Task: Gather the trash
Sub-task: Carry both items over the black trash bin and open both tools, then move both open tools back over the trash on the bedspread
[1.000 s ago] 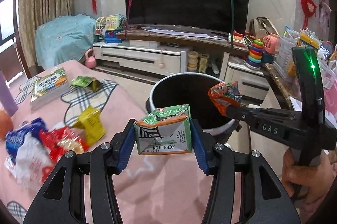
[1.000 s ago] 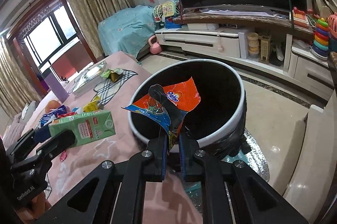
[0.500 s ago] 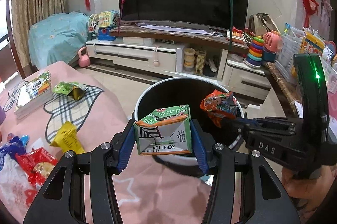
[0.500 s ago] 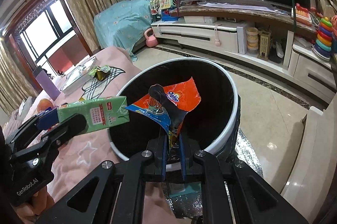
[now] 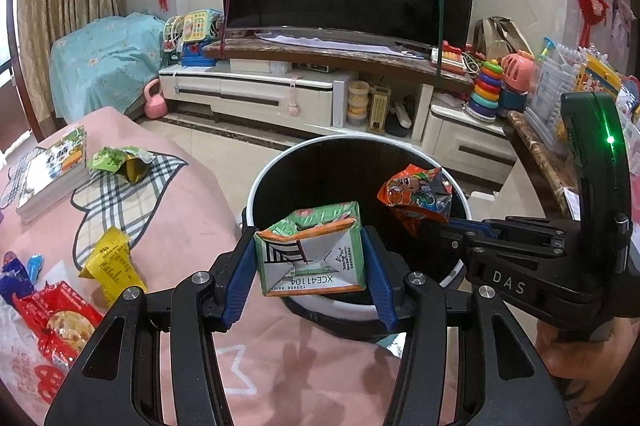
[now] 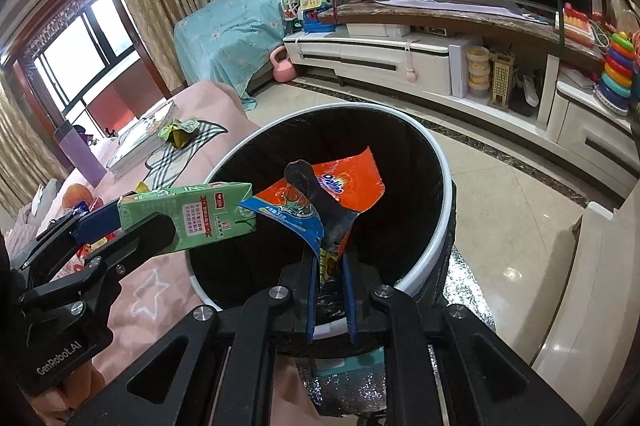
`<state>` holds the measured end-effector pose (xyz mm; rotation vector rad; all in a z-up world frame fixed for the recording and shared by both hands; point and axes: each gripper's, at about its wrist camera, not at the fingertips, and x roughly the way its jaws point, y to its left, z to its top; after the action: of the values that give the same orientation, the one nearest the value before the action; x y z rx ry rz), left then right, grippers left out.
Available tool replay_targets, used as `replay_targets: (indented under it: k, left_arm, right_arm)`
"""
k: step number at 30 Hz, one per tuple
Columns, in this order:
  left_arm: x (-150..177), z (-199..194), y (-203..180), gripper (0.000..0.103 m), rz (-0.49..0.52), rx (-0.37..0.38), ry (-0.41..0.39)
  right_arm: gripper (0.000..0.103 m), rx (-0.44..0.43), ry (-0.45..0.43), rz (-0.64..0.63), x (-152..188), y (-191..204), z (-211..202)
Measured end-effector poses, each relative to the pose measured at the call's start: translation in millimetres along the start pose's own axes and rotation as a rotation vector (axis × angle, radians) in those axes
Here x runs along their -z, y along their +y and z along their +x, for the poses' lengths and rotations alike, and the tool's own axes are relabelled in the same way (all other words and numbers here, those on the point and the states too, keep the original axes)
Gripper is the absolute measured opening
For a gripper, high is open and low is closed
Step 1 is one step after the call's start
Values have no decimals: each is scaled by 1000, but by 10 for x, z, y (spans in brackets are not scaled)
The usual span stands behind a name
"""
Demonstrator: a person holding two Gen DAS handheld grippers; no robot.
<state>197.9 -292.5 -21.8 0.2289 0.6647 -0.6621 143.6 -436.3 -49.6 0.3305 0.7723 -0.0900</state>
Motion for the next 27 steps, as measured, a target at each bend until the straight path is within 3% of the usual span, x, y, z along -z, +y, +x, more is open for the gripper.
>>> replay_targets:
  k: [1, 4, 6, 8, 14, 18, 23, 27]
  left_arm:
    - [3, 14, 3, 51, -3, -2, 8]
    - [22, 30, 48, 64, -26, -1, 27]
    - [45, 5, 81, 73, -41, -5, 24]
    - [71, -29, 119, 74, -55, -9, 24]
    - [219, -210, 263, 78, -104, -26, 24]
    - [386, -386, 386, 80, -142, -48, 26]
    - [621, -620, 571, 81, -199, -81, 31]
    - [804, -805, 718, 81, -237, -116, 30]
  right_arm:
    - [14, 4, -1, 0, -3, -1, 2]
    - [19, 3, -3, 8, 2, -12, -8]
    - [34, 1, -4, 20, 1, -27, -19]
    - [45, -10, -15, 31, 2, -44, -48]
    - [53, -19, -34, 45, 6, -38, -131]
    - [68, -40, -59, 48, 41, 29, -215]
    - [73, -56, -86, 44, 112, 168, -315]
    - [84, -88, -101, 48, 200, 308, -383]
